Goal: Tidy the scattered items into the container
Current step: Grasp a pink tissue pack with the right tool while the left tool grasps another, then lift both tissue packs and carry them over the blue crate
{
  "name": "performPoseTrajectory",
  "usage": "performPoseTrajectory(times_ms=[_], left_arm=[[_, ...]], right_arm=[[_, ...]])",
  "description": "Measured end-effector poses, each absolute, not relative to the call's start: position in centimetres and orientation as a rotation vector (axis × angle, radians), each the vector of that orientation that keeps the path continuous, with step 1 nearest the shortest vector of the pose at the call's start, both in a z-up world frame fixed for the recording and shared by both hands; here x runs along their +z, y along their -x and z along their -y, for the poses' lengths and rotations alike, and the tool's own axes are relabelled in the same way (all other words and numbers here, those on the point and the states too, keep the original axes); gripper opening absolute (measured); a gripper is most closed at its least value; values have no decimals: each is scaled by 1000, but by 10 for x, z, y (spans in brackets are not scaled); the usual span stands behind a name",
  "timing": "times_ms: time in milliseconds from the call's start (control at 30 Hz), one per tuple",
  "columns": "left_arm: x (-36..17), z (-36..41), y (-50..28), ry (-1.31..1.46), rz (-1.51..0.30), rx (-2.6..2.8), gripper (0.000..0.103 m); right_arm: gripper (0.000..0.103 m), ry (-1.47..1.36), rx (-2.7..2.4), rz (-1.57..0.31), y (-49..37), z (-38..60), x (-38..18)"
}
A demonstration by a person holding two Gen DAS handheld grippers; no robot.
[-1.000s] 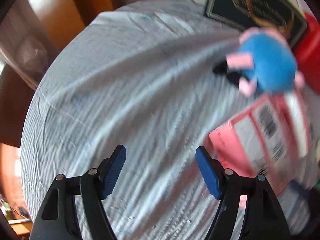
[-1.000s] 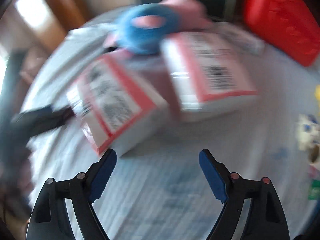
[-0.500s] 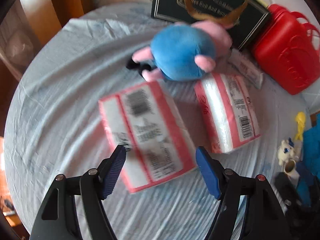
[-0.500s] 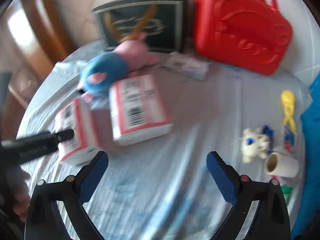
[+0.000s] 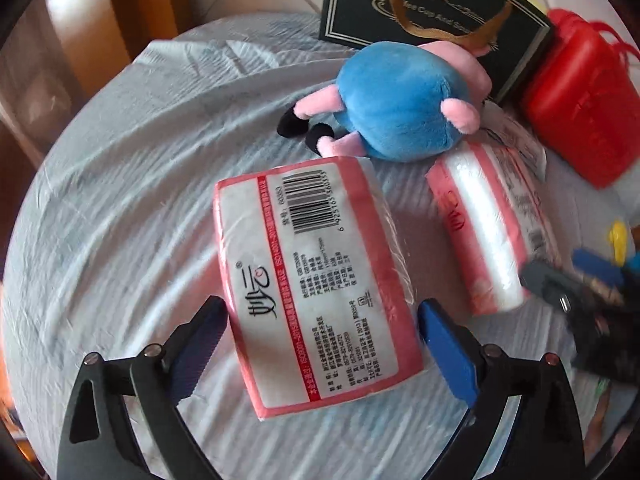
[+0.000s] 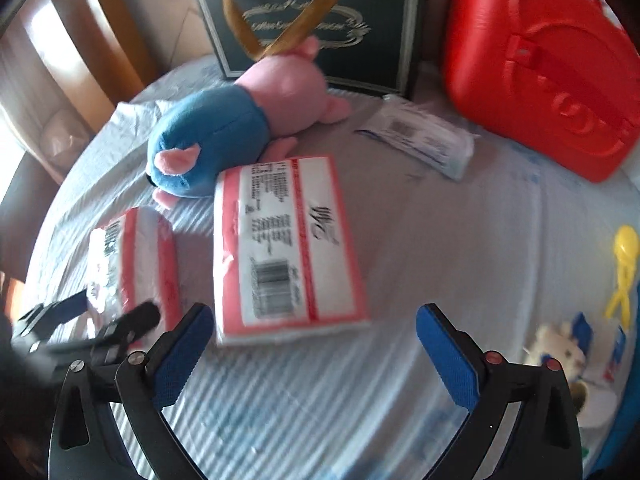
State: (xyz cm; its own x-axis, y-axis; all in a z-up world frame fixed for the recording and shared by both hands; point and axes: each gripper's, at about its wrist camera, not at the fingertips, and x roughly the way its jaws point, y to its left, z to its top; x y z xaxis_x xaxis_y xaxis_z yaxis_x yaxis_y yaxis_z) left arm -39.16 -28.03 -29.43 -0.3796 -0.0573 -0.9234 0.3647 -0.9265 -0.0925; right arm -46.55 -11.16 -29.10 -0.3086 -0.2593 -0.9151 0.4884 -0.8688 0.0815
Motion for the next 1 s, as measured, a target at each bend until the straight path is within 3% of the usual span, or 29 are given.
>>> performPoseTrajectory(times_ms=[333, 433, 467, 500, 600, 800, 1000], left_arm=[[-304, 287, 408, -1542, -296, -2345, 97], [-306, 283, 410, -1514, -219, -2366, 92], [-305, 282, 410, -1510, -205, -2374, 90], [-303, 282, 409, -1507, -210, -2380, 88], [-295, 282, 402, -1496, -248, -2401, 85], [-253, 267, 376, -1381, -194, -2493, 85], [-189, 244, 335, -1232, -174, -2591, 85]], right_arm=[[103, -1519, -2180, -407, 475, 143, -321], [103, -1533, -2175, -408, 479, 140, -330], [101, -1533, -2170, -404, 479, 140, -332], [92, -1529, -2170, -399, 478, 140, -332], [91, -1518, -2181, -410, 470, 139, -326], [91, -1471, -2204, -327, 442, 115, -294], [91, -1303, -2306, -279, 395, 84, -222]])
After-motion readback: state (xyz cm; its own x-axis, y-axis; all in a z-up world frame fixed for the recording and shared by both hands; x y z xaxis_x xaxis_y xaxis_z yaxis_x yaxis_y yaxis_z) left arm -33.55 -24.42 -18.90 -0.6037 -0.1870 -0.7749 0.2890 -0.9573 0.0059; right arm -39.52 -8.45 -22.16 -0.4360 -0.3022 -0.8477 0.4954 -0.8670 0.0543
